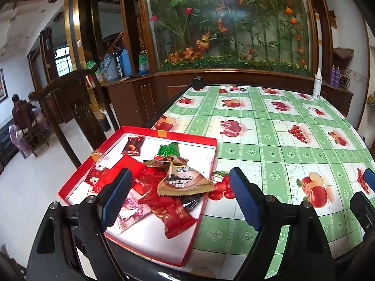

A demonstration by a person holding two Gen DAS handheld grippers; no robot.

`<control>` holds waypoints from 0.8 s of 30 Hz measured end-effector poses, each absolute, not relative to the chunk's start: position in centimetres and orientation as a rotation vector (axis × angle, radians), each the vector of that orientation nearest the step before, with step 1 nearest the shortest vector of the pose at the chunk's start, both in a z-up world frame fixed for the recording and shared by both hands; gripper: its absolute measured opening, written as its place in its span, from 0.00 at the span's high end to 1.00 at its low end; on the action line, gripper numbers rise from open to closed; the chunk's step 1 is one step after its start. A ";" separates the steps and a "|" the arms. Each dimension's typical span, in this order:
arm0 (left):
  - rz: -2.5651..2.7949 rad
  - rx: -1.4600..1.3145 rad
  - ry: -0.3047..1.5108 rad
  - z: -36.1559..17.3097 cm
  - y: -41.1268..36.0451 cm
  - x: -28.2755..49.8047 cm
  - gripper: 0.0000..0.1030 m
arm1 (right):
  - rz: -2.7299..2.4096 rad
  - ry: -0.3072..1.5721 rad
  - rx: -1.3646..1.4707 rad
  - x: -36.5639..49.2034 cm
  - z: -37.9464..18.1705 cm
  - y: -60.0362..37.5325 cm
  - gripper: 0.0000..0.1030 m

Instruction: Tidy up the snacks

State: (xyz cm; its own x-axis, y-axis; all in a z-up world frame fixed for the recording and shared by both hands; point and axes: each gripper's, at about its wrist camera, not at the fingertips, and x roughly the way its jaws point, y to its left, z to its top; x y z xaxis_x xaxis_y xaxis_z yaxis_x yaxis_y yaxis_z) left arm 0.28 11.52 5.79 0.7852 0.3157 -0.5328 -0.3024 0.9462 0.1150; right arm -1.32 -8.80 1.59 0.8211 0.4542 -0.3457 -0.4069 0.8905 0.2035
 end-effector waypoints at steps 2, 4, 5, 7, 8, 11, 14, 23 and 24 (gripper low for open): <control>0.344 0.017 0.581 5.7 12.0 0.2 0.17 | 0.469 0.394 0.113 -1.6 1.7 -8.2 0.00; 0.357 0.009 0.582 5.7 12.6 0.0 0.17 | 0.476 0.393 0.103 -1.7 1.9 -7.8 0.00; 0.360 0.006 0.582 5.6 12.9 0.0 0.17 | 0.480 0.391 0.098 -1.8 1.9 -7.6 0.00; 0.370 -0.006 0.583 5.5 13.6 -0.2 0.17 | 0.491 0.394 0.085 -1.9 2.1 -6.9 0.00; 0.373 -0.013 0.585 5.5 14.0 -0.2 0.17 | 0.496 0.394 0.079 -2.0 2.1 -6.6 0.00; 0.390 -0.027 0.586 5.3 15.0 -0.5 0.17 | 0.508 0.390 0.058 -2.1 2.4 -5.8 0.00; 0.406 -0.037 0.585 5.1 16.0 -0.7 0.17 | 0.522 0.385 0.036 -2.1 2.6 -4.9 0.00; 0.407 -0.088 0.588 4.7 18.9 -1.8 0.17 | 0.592 0.375 -0.005 -2.1 3.4 -1.8 0.00; 0.408 -0.094 0.588 4.6 19.3 -1.9 0.17 | 0.599 0.373 -0.009 -2.1 3.5 -1.6 0.00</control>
